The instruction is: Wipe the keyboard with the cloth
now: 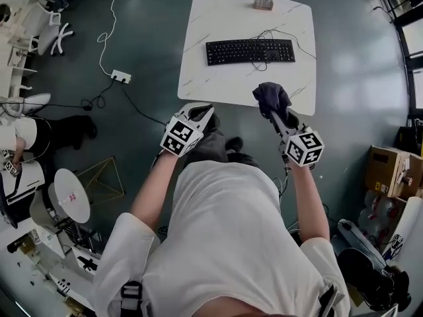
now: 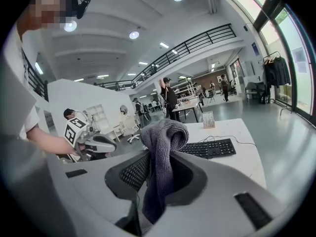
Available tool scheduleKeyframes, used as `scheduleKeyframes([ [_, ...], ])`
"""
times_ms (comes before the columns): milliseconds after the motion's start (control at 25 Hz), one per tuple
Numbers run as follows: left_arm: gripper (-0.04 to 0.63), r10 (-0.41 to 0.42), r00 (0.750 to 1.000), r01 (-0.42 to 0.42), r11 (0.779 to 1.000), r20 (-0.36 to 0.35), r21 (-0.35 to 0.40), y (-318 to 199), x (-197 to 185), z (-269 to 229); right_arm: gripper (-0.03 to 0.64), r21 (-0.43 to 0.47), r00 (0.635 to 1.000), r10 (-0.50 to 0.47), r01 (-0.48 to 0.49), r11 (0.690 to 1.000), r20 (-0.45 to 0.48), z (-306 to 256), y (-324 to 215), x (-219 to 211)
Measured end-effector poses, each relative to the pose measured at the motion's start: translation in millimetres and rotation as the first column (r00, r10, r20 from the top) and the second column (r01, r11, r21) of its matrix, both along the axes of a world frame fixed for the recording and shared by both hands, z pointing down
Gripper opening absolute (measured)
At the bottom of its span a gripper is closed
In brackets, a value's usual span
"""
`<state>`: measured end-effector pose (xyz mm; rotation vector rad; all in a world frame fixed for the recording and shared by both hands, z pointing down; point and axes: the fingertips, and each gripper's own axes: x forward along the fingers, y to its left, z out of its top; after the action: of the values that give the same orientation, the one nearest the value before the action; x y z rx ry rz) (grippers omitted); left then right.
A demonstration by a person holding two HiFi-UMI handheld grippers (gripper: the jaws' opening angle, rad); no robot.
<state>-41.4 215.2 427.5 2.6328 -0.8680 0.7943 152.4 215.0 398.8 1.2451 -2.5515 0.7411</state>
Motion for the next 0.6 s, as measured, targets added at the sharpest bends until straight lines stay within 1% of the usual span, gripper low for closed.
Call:
scheduleKeyframes([
  [80,0.008,0.016,0.999,-0.017,0.999,0.031,0.034,7.9,-2.7,-9.7,0.097,0.02,0.999,0.031,-0.031,0.999,0.008,-9.1,3.9,5.0],
  [160,0.008,0.011,1.0,-0.013,0.998,0.028,0.058,12.1,-6.4,-21.7,0.097,0.034,0.998,0.059,-0.06,0.998,0.013,-16.0,7.6,8.2],
  [360,0.008,-0.047,0.996,0.051,0.997,-0.07,0.052,13.9,-19.6,-44.8,0.097,0.055,0.996,0.091,-0.092,0.994,0.01,-24.2,13.8,12.8],
  [520,0.008,-0.078,0.99,0.082,0.996,-0.116,0.032,6.0,-33.7,-54.7,0.097,0.083,0.991,0.13,-0.13,0.988,0.008,-35.6,9.5,13.5],
  [600,0.008,-0.082,0.988,0.085,0.996,-0.129,0.02,1.9,-40.6,-57.6,0.097,0.094,0.99,0.139,-0.14,0.986,0.013,-41.5,10.0,9.9],
])
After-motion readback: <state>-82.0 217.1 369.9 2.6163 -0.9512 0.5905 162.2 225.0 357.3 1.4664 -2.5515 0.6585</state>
